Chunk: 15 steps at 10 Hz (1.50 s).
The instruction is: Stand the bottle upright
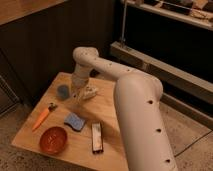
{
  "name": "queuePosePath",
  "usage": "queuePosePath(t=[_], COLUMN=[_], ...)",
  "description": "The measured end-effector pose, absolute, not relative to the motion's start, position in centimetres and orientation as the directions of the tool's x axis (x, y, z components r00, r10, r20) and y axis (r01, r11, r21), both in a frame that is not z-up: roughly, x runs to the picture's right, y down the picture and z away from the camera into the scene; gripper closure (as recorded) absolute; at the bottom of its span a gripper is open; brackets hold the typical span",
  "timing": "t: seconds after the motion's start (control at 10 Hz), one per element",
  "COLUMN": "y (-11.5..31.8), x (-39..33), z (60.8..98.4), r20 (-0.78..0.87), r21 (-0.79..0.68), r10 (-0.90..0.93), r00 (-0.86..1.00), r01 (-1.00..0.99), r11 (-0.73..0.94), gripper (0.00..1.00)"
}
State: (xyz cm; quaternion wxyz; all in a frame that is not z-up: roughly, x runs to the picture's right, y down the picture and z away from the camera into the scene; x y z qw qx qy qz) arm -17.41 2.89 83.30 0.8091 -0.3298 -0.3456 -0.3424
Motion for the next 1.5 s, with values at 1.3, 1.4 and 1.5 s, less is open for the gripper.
queuePosePath(t=[1.3, 1.4, 1.5], y=[1.5, 1.4, 1.3], x=[-17.9, -17.9, -17.9], z=[81.5, 81.4, 81.3], r20=[0.804, 0.806, 0.809], r21=[-0.288, -0.287, -0.285], r10=[-0.299, -0.296, -0.292], r00=[0.513, 0.512, 0.510], r01=[0.777, 0.777, 0.775], r11=[0.560, 0.561, 0.563], gripper=[0.68, 0.68, 0.68])
